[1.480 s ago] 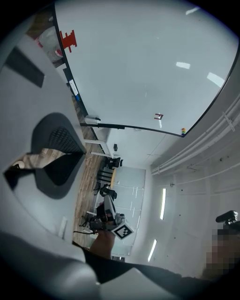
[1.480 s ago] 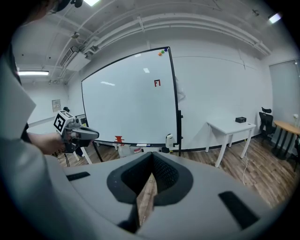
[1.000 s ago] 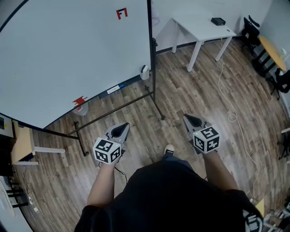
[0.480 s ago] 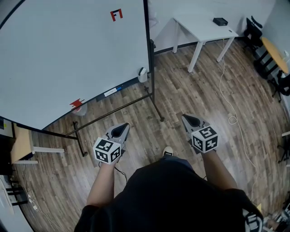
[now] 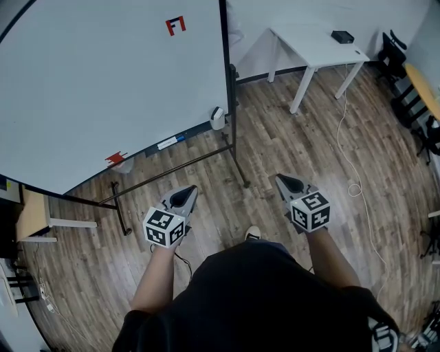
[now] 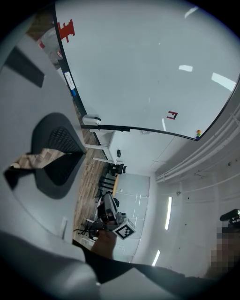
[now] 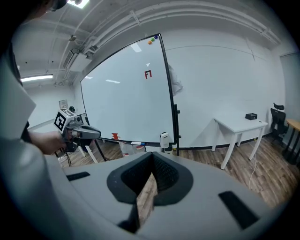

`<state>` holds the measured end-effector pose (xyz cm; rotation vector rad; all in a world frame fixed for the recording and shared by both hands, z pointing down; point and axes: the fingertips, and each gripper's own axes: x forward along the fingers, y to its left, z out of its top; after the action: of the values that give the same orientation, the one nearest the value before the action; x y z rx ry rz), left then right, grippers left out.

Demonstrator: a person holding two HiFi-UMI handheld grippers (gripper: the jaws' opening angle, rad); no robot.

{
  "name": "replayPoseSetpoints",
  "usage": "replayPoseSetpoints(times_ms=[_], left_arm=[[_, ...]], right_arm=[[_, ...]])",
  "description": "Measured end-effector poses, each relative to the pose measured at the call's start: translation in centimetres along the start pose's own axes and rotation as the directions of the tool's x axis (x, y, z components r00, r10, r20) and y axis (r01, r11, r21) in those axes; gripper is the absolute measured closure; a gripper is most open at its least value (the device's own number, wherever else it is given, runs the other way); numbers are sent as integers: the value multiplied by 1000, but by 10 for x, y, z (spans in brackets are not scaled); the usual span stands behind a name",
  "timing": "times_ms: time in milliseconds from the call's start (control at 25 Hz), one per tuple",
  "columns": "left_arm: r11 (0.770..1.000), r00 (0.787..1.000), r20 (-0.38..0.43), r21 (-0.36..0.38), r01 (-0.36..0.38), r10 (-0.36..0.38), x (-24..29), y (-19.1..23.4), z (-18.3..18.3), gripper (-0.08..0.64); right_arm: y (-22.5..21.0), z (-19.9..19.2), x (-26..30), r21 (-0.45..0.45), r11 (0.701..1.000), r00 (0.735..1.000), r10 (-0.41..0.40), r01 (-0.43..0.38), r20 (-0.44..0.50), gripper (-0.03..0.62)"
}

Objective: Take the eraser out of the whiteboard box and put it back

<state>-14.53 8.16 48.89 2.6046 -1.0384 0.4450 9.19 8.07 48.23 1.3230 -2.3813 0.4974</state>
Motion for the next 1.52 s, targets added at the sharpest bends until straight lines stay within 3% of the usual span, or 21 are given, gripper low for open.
replayPoseSetpoints(times_ms=[880,1520], left_arm=[[995,994,32,0,-101,101,49,-2,47,546],[992,991,42,-15,-129,129,66,-12,51,546]], right_arm=[[-65,29,24,-55,993,995,103,-104,-18,597],[-80,28,32,-73,985,988,151,-154,-37,597]])
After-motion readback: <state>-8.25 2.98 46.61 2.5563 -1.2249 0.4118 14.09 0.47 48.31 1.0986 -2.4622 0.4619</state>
